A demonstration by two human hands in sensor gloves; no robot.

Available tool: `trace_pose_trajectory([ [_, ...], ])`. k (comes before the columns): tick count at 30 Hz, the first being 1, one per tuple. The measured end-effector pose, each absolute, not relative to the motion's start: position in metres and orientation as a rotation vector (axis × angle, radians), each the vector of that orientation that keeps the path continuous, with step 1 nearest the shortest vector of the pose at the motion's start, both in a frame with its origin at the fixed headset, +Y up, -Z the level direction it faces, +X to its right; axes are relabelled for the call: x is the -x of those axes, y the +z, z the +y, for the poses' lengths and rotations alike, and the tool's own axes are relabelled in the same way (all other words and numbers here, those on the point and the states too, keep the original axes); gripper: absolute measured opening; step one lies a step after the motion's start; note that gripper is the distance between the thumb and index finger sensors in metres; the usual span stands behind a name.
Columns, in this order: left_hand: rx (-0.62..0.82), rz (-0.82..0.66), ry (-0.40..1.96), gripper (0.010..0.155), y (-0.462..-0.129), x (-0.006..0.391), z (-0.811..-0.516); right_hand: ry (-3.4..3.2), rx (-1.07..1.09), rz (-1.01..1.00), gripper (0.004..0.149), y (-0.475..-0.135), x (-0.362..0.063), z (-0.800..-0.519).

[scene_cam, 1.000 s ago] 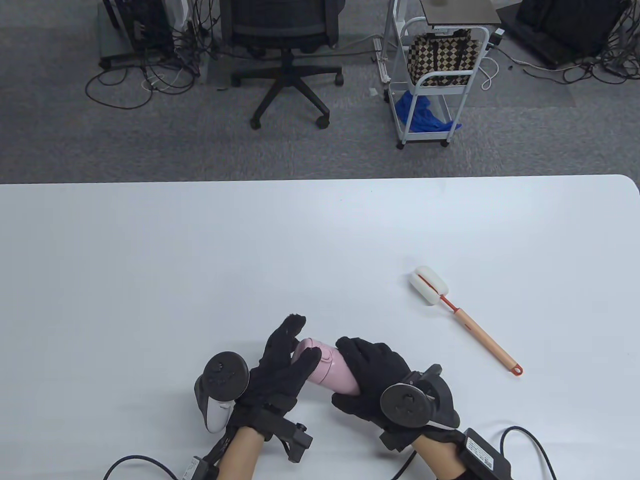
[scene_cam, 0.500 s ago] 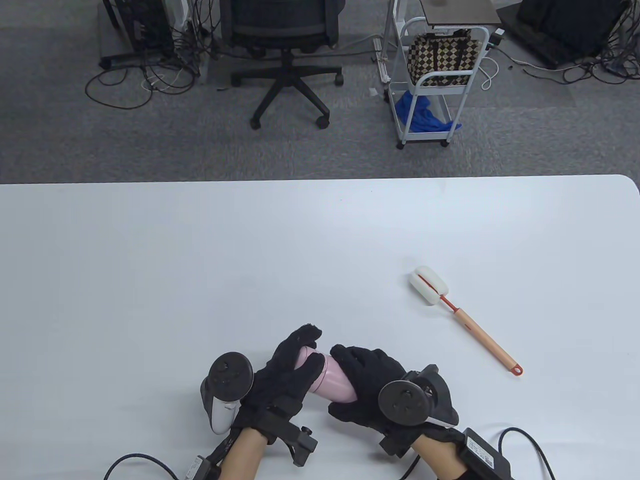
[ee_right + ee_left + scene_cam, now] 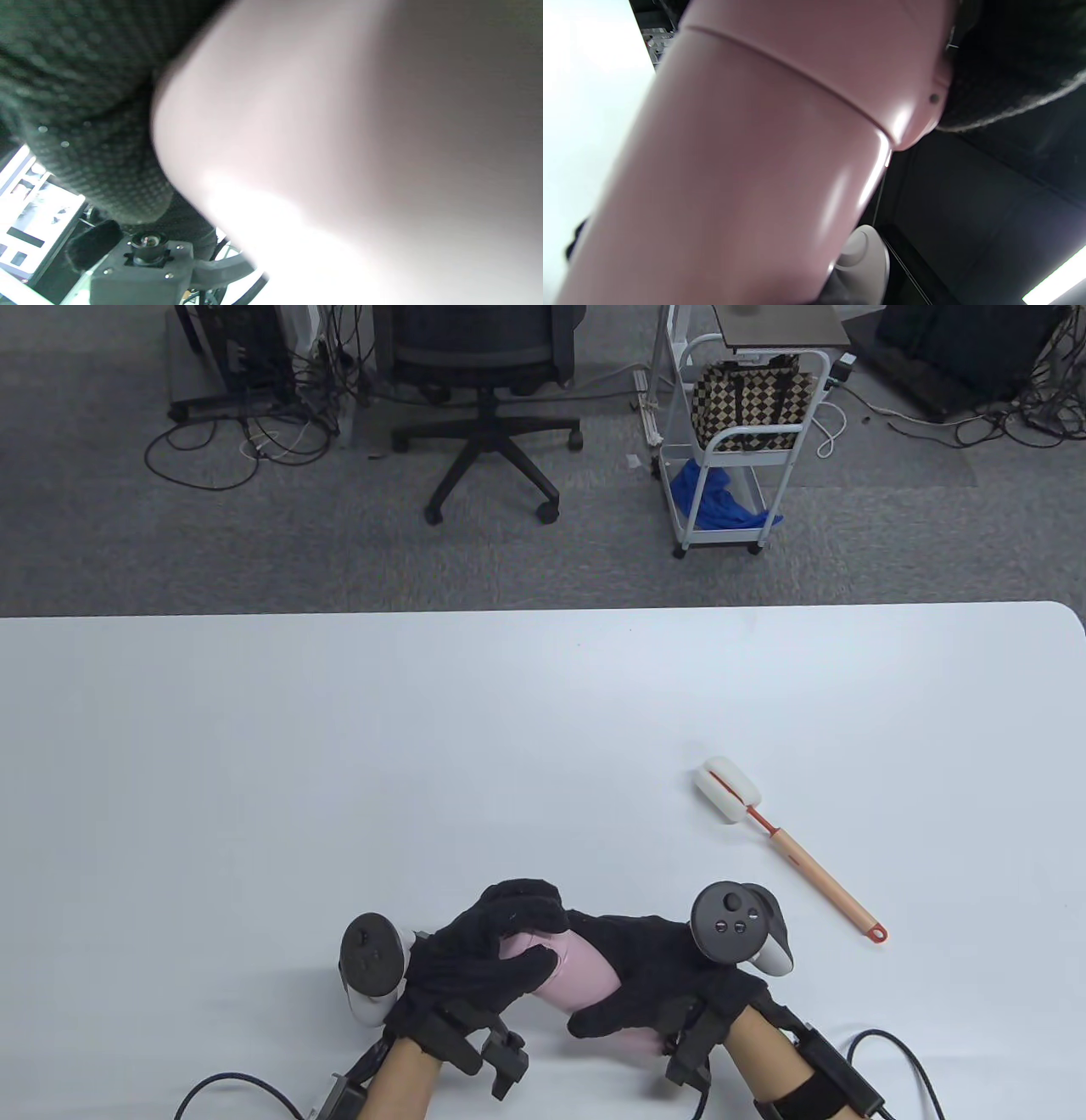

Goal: Insert cup brush into the thermos (Clean the thermos with cup brush)

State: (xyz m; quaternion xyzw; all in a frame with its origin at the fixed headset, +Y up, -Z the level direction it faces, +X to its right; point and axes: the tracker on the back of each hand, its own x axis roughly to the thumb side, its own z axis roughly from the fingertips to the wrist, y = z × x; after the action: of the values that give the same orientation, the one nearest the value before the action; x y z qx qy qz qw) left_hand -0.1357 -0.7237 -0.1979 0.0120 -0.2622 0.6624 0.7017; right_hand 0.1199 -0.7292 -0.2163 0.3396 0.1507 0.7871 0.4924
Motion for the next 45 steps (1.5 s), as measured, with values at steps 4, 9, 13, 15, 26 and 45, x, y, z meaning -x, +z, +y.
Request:
trace_pose_trajectory([
  [4,-0.023,-0.659,1.497,0.035,-0.197,0.135,-0.721,1.856,-0.851,0.411,0.095,-0.217,-0.119,-0.73],
  [9,-0.017,-0.714,1.517,0.032,-0.194,0.134,-0.717,1.771,-0.87,0.489,0.096,-0.218,-0.117,-0.733],
  [13,-0.042,-0.639,1.492,0.04,-0.196,0.135,-0.719,1.803,-0.84,0.446,0.095,-0.217,-0.12,-0.734],
  [15,-0.071,-0.603,1.454,0.052,-0.197,0.137,-0.719,1.853,-0.822,0.387,0.094,-0.216,-0.122,-0.73],
  [26,-0.139,-0.359,1.247,0.073,-0.203,0.154,-0.725,1.87,-0.595,0.141,0.098,-0.229,-0.156,-0.721],
  [45,-0.182,-0.278,0.81,0.07,-0.204,0.155,-0.726,1.968,-0.081,-0.16,0.113,-0.335,-0.141,-0.726],
])
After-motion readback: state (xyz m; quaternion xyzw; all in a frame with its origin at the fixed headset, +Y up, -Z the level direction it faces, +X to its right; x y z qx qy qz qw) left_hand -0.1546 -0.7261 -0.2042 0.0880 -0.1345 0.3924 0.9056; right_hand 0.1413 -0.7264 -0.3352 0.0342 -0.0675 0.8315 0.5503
